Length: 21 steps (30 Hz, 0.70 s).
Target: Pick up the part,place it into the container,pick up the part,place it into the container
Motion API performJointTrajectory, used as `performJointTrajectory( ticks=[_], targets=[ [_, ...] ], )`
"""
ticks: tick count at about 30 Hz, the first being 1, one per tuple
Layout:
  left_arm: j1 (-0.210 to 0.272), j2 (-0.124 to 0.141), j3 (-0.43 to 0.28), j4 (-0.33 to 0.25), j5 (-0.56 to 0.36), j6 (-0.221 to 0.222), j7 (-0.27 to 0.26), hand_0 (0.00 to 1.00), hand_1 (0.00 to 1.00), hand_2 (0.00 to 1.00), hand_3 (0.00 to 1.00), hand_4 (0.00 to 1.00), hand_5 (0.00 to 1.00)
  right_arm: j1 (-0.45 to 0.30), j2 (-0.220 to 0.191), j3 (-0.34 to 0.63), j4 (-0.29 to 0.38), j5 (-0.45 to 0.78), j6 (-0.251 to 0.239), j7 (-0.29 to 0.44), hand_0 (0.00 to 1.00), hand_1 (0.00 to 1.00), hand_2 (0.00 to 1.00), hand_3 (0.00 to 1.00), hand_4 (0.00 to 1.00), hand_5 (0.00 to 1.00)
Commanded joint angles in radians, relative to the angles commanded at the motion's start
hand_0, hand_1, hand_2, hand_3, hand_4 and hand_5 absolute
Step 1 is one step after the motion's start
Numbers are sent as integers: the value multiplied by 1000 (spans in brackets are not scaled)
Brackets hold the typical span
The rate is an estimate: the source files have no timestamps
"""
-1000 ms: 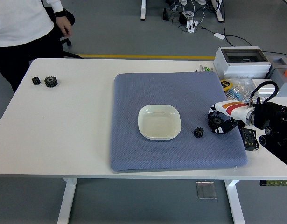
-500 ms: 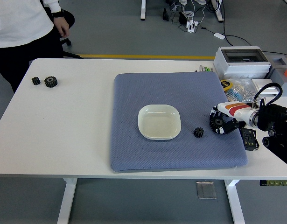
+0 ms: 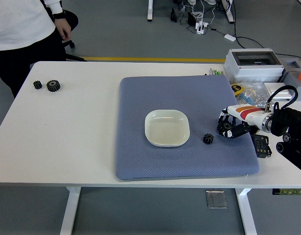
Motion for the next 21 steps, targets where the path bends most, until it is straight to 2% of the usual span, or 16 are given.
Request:
performJointTrajectory(
  ticks=[8, 14, 21],
  targets=[
    [4, 2, -2, 0, 7, -1, 4, 621, 593, 652, 559, 647, 569, 8, 8, 14, 19, 5, 0, -1, 199, 408, 519, 504, 670, 335],
    [8, 1, -10, 0, 15, 0, 3, 622, 593, 652, 558, 647, 568, 13, 4, 62, 109, -26, -1, -14, 199, 410, 523, 505, 664, 361],
    [15, 1, -23, 0, 28, 2, 4, 623, 593, 653, 559, 647, 568, 38, 20, 77, 221, -46, -8, -37, 194, 412, 524, 506, 661, 365]
  ],
)
